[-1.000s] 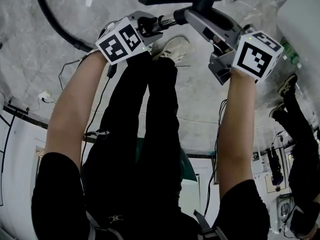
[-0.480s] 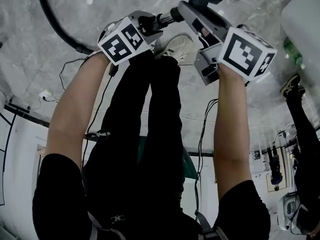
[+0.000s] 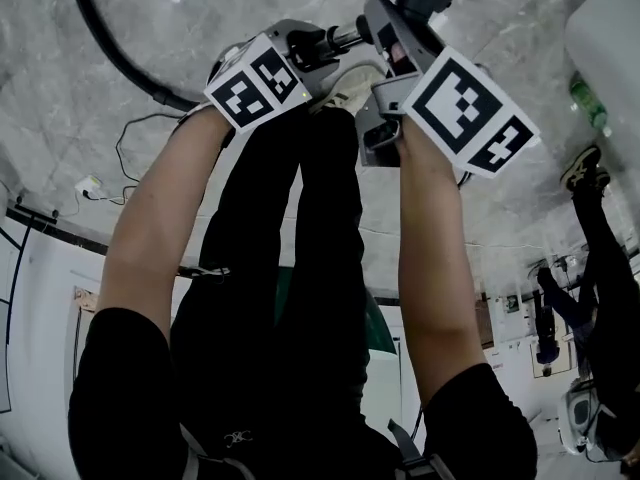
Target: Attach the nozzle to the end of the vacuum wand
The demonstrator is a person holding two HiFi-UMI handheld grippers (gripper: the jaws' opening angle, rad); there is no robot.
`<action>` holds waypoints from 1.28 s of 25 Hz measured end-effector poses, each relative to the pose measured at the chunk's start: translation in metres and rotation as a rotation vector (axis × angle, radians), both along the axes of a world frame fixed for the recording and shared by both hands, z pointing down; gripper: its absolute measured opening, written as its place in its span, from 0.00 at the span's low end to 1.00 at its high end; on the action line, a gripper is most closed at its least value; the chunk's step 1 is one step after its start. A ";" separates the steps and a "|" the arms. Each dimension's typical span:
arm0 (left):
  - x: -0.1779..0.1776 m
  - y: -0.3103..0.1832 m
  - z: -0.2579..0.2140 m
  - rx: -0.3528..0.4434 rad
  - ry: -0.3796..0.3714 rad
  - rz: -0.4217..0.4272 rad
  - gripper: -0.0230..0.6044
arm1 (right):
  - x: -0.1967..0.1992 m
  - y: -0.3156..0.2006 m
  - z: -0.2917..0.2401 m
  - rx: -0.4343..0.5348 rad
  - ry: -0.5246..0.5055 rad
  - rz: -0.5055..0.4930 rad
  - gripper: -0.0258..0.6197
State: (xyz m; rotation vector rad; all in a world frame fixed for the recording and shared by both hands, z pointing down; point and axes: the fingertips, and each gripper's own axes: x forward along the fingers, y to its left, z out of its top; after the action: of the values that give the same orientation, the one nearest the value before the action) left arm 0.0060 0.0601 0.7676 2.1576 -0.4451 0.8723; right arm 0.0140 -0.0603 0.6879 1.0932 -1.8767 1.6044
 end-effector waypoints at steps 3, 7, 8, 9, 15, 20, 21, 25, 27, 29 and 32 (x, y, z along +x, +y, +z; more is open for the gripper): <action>0.000 -0.002 -0.003 -0.001 0.007 0.010 0.29 | -0.005 0.000 -0.005 0.034 -0.049 -0.076 0.34; -0.001 0.001 -0.001 -0.013 0.054 0.051 0.29 | -0.021 0.005 -0.008 0.115 -0.334 -0.306 0.34; -0.002 0.005 -0.003 -0.017 0.075 0.059 0.29 | -0.026 0.009 -0.010 0.125 -0.411 -0.332 0.34; -0.003 0.008 -0.004 -0.021 0.088 0.063 0.29 | -0.028 0.013 -0.011 0.126 -0.463 -0.334 0.34; 0.004 0.007 0.019 -0.032 0.006 0.036 0.29 | -0.008 0.008 0.027 0.075 -0.114 -0.067 0.33; -0.011 0.016 0.035 -0.045 -0.072 0.026 0.30 | -0.015 0.017 0.049 -0.036 -0.032 -0.020 0.33; -0.011 0.022 0.042 -0.061 -0.093 0.012 0.31 | -0.011 0.021 0.058 -0.066 -0.033 -0.009 0.33; -0.018 0.047 0.065 -0.154 -0.138 -0.058 0.37 | 0.015 0.044 0.111 -0.199 0.009 0.061 0.33; -0.026 0.055 0.065 -0.181 -0.131 -0.116 0.37 | 0.034 0.059 0.143 -0.270 0.050 0.100 0.33; -0.035 0.055 0.060 -0.174 -0.120 -0.198 0.37 | 0.052 0.071 0.173 -0.320 0.077 0.145 0.33; -0.052 0.046 0.057 -0.136 -0.121 -0.298 0.36 | 0.068 0.075 0.208 -0.330 0.090 0.191 0.33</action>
State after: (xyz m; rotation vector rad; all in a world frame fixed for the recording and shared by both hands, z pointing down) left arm -0.0462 0.1056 0.8251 1.8612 -0.7266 0.8401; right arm 0.0823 0.0147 0.8961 1.1995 -1.4204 1.8551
